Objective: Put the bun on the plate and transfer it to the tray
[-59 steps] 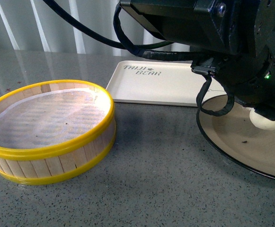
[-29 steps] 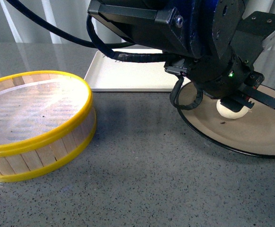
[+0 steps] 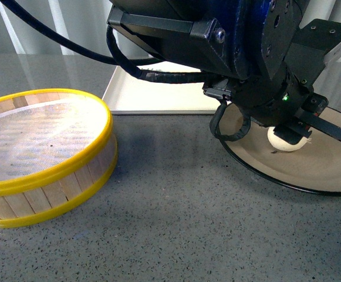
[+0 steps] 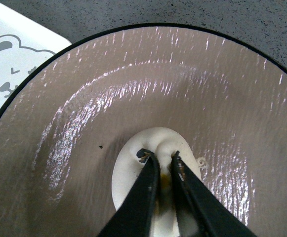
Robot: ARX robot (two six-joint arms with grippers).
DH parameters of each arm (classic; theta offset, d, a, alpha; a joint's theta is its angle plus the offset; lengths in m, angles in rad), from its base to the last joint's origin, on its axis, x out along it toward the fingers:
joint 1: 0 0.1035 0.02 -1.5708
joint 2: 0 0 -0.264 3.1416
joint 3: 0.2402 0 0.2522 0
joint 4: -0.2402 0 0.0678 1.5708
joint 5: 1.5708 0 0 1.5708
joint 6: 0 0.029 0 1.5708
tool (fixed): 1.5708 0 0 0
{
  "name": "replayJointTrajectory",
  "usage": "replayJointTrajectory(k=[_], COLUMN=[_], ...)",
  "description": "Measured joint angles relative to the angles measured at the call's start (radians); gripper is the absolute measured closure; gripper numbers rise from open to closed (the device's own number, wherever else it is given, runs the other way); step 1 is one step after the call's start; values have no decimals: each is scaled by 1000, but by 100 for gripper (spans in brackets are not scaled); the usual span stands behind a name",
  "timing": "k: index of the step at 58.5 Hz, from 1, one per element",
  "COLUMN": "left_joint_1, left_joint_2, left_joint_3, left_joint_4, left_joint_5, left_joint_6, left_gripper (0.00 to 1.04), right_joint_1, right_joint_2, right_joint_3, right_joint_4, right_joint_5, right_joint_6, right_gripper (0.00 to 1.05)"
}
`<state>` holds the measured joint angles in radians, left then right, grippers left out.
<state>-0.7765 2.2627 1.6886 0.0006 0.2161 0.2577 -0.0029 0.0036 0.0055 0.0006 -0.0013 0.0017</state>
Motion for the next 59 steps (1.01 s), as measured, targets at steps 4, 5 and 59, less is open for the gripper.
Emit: replayJointTrajectory(k=[4,5,59], left_joint_1=[0,0,3], left_joint_2=[0,0,-50], left_joint_3=[-2,-2,-16], left_joint_4=[0,0,45], left_joint_5=[0,0,23], left_joint_6=[0,0,-90], left_gripper=[80,78,7], right_joint_1=[0,0,0], right_joint_2=[0,0,0], right_joint_3=[0,0,0], right_joint_4=[0,0,0], right_joint_5=[0,0,0], right_joint_6=[0,0,0], right_gripper=[8,8,8])
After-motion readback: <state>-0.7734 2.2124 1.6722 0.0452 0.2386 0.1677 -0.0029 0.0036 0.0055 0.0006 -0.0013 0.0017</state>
